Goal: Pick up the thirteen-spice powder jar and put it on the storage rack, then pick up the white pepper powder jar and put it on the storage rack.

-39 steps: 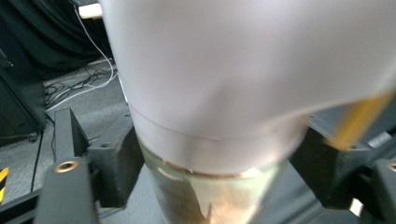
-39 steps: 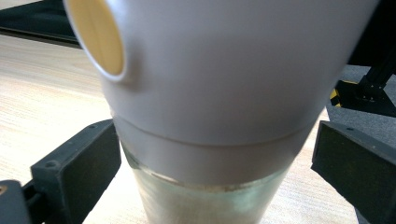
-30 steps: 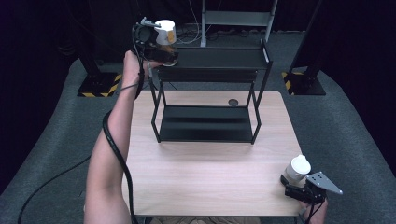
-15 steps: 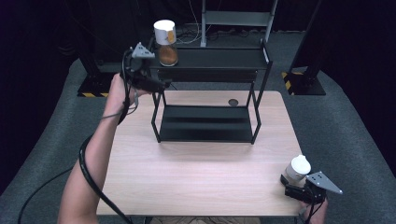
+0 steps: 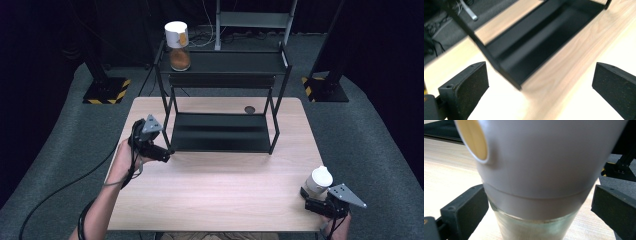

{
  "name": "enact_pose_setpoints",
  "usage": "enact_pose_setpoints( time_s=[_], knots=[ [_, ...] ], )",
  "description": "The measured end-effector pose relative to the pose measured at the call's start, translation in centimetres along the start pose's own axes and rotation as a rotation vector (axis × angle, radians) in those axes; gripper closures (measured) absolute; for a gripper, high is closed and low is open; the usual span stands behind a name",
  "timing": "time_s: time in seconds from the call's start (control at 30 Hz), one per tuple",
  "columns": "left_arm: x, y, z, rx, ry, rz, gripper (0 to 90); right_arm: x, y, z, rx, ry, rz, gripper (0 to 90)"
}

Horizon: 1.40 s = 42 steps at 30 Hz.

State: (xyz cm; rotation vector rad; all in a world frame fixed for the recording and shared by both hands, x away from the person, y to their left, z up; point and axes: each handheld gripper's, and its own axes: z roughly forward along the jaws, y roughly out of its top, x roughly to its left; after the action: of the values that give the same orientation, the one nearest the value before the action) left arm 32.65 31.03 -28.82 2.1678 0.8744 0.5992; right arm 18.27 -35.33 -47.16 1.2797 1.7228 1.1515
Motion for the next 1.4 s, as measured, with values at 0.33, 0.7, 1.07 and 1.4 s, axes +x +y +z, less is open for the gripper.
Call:
enact_pose_setpoints(
  time_s=[0.33,0.7,1.07,1.4],
  knots=[
    [-2.6,-7.3,4.8,0.081,-0.007,-0.110,0.1,0.1,0.0,0.0,0.003,-0.002,-0.006,0.0],
    [-4.3,-11.2,8.3,0.089,0.011,-0.209,0.1,0.1,0.0,0.0,0.001,-0.003,-0.008,0.0],
    [-4.9,-11.7,8.6,0.076,0.031,-0.232,0.0,0.2,-0.1,0.0,-0.003,-0.009,-0.012,0.0],
    [-5.0,-11.7,8.5,0.074,0.035,-0.232,0.2,0.5,-0.2,-0.1,-0.008,-0.019,-0.021,0.0]
  ],
)
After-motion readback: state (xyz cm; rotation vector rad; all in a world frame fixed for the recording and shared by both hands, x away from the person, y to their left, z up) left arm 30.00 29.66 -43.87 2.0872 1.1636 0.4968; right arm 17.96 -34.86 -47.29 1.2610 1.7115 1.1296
